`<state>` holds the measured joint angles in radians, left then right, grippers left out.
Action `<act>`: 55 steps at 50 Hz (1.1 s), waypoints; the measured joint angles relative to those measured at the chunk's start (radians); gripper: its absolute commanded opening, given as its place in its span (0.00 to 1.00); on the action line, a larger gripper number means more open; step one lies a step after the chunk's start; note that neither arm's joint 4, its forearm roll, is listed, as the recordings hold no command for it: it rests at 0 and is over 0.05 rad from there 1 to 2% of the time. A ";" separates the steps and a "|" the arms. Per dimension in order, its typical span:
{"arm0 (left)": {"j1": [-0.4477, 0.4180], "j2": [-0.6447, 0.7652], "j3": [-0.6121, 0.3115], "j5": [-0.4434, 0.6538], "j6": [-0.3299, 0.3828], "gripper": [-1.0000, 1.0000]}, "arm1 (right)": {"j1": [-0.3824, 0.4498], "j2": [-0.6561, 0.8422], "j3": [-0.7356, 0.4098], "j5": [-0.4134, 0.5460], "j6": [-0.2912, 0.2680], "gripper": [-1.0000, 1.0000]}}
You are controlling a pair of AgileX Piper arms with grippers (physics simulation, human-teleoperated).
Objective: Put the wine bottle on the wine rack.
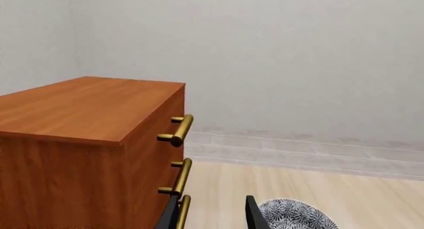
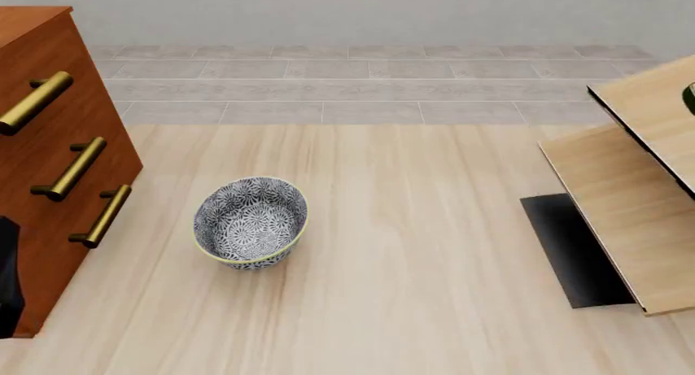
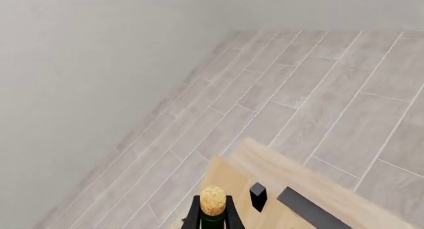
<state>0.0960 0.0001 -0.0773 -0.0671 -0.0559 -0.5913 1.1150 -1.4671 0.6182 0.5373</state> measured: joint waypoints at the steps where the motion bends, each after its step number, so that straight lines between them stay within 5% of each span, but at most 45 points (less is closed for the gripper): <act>1: 0.000 0.000 0.000 0.001 0.000 1.00 | 0.001 0.002 0.004 -0.001 0.007 0.00; 15: 0.003 0.000 -0.007 0.008 0.002 1.00 | 0.030 0.017 0.060 -0.018 0.076 0.00; 55: 0.009 0.000 -0.011 0.015 0.008 1.00 | -0.013 0.042 0.151 -0.096 0.061 0.00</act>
<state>0.1048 0.0001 -0.0887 -0.0517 -0.0482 -0.6046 1.1566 -1.3156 0.5221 0.5978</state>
